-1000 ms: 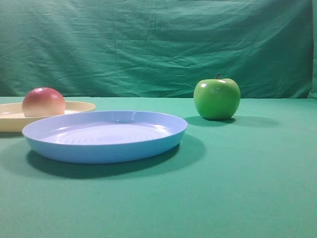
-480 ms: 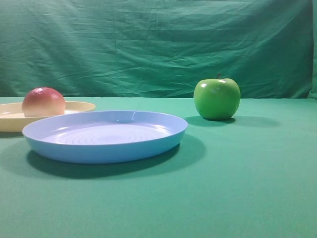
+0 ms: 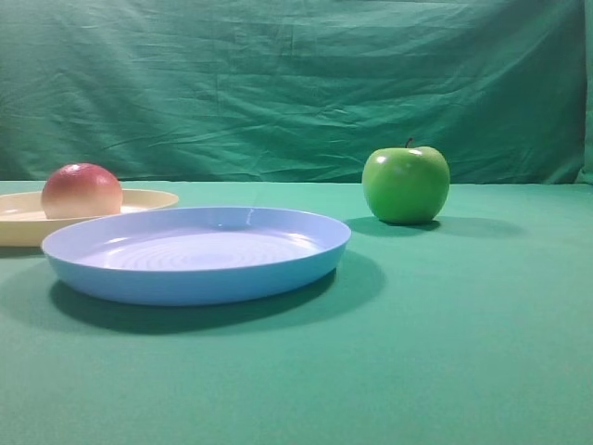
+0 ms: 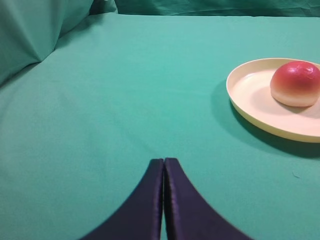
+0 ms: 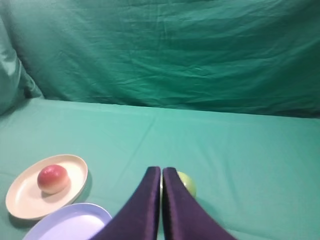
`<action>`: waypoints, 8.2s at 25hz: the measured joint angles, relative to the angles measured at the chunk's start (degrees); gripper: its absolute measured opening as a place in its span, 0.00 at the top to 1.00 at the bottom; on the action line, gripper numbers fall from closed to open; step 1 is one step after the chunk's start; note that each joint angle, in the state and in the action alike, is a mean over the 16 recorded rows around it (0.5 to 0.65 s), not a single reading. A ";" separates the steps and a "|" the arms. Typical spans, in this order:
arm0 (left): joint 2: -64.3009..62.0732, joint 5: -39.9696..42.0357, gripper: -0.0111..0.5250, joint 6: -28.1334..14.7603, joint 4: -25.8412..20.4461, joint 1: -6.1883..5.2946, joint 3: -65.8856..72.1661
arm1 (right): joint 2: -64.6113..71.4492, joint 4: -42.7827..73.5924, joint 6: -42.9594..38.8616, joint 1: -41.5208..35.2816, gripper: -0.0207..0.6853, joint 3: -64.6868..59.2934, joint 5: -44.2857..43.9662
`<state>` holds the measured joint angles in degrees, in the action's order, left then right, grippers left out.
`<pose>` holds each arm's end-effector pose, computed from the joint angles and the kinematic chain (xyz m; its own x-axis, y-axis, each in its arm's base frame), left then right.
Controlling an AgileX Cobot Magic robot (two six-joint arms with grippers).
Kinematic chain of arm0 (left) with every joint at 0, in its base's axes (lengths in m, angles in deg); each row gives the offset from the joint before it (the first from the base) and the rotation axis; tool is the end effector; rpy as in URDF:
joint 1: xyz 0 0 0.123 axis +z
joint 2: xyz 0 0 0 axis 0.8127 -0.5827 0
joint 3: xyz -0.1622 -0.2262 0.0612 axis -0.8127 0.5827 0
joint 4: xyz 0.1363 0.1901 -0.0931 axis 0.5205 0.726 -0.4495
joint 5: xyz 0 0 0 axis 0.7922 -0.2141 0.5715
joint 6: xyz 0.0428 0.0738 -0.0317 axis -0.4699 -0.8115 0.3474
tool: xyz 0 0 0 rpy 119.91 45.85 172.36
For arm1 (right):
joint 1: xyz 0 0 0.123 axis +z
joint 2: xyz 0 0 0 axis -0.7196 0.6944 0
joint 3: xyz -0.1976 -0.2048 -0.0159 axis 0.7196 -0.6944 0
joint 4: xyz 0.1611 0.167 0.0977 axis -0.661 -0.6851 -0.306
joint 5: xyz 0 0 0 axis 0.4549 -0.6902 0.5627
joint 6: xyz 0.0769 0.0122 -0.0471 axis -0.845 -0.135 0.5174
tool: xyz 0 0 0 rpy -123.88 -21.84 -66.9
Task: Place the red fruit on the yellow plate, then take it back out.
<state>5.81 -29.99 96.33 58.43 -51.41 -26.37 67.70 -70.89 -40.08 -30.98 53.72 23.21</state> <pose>0.0510 0.0135 0.1775 -0.2598 -0.0360 -0.9650 -0.1717 0.9851 0.0095 0.1863 0.0825 0.3786 -0.4004 -0.2050 -0.8931 -0.5798 0.8114 0.0736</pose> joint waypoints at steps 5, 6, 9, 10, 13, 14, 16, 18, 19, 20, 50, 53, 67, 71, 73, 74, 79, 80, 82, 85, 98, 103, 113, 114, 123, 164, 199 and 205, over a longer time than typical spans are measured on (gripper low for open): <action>0.00 0.00 0.98 0.00 0.00 0.00 0.00 | 14.27 1.63 1.12 5.53 0.97 9.12 -2.09; 0.00 0.00 0.98 0.00 0.00 0.00 0.00 | 17.19 2.05 1.22 6.72 0.97 11.12 -2.37; 0.00 0.00 0.98 0.00 0.00 0.00 0.00 | 25.87 3.33 1.46 10.33 0.97 17.34 -2.82; 0.00 0.00 0.98 0.00 0.00 0.00 0.00 | 28.67 3.74 1.52 11.50 0.97 19.46 -2.86; 0.00 0.00 0.98 0.00 0.00 0.00 0.00 | 36.85 4.85 1.74 14.79 0.97 25.89 -2.87; 0.00 0.00 0.98 0.00 0.00 0.00 0.00 | 39.52 5.13 1.87 15.80 0.97 28.09 -2.86; 0.00 0.00 0.98 0.00 0.00 0.00 0.00 | 44.63 5.53 2.23 17.71 0.95 32.47 -2.86; 0.00 0.00 0.98 0.00 0.00 0.00 0.00 | 49.40 5.75 2.68 19.47 0.91 36.75 -2.81; 0.00 0.00 0.98 0.00 0.00 0.00 0.00 | 51.66 5.82 2.95 20.30 0.89 38.84 -2.73; 0.00 0.00 0.98 0.00 0.00 0.00 0.00 | 53.81 5.86 3.25 21.10 0.86 40.85 -2.58; 0.00 0.00 0.98 0.00 0.00 0.00 0.00 | 82.13 2.60 7.26 30.71 0.23 56.47 16.54; 0.00 0.00 0.98 0.00 0.00 0.00 0.00 | 82.54 1.83 7.26 30.69 0.34 56.60 15.89; 0.00 0.00 0.98 0.00 0.00 0.00 0.00 | 73.31 5.65 -1.51 26.39 0.70 57.97 -0.65; 0.00 0.00 0.98 0.00 0.00 0.00 0.00 | 67.12 11.33 -7.70 24.44 0.71 58.23 -8.42; 0.00 0.00 0.98 0.00 0.00 0.00 0.00 | 63.72 14.58 -10.85 23.57 0.71 58.24 -12.03; 0.00 0.00 0.98 0.00 0.00 0.00 0.00 | 61.97 16.20 -12.29 23.16 0.72 58.12 -13.73; 0.00 0.00 0.98 0.00 0.00 0.00 0.00 | 52.69 23.65 -17.90 20.92 0.73 54.70 -20.06; 0.00 0.00 0.98 0.00 0.00 0.00 0.00 | 50.69 24.87 -18.68 20.33 0.73 53.26 -20.75; 0.00 0.00 0.98 0.00 0.00 0.00 0.00 | 46.36 26.76 -19.81 18.93 0.73 49.50 -21.29; 0.00 0.00 0.98 0.00 0.00 0.00 0.00 | 38.83 28.30 -20.90 16.26 0.73 41.65 -19.97; 0.00 0.00 0.98 0.00 0.00 0.00 0.00 | 7.21 29.07 -22.10 5.46 0.73 -5.78 -1.54; 0.00 0.00 0.98 0.00 0.00 0.00 0.00 | 3.88 29.04 -22.11 4.54 0.73 -19.24 7.04; 0.00 0.00 0.98 0.00 0.00 0.00 0.00 | 12.29 28.97 -21.81 4.45 0.69 -31.22 27.33; 0.00 0.00 0.98 0.00 0.00 0.00 0.00 | 13.60 28.93 -21.76 4.44 0.67 -31.57 29.03; 0.00 0.00 0.98 0.00 0.00 0.00 0.00 | 21.34 28.24 -21.59 4.44 0.32 -31.25 36.04; 0.00 0.00 0.98 0.00 0.00 0.00 0.00 | -33.92 22.77 -24.11 4.44 0.97 -5.71 -18.83; 0.00 0.00 0.98 0.00 0.00 0.00 0.00 | -56.02 26.77 -27.50 -9.78 0.97 -34.16 -0.65; 0.00 0.00 0.98 0.00 0.00 0.00 0.00 | -57.31 26.60 -27.53 -10.44 0.97 -46.06 8.16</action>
<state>5.81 -29.99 96.33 58.43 -51.41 -26.37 10.39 -44.29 -67.61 -41.43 7.65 31.38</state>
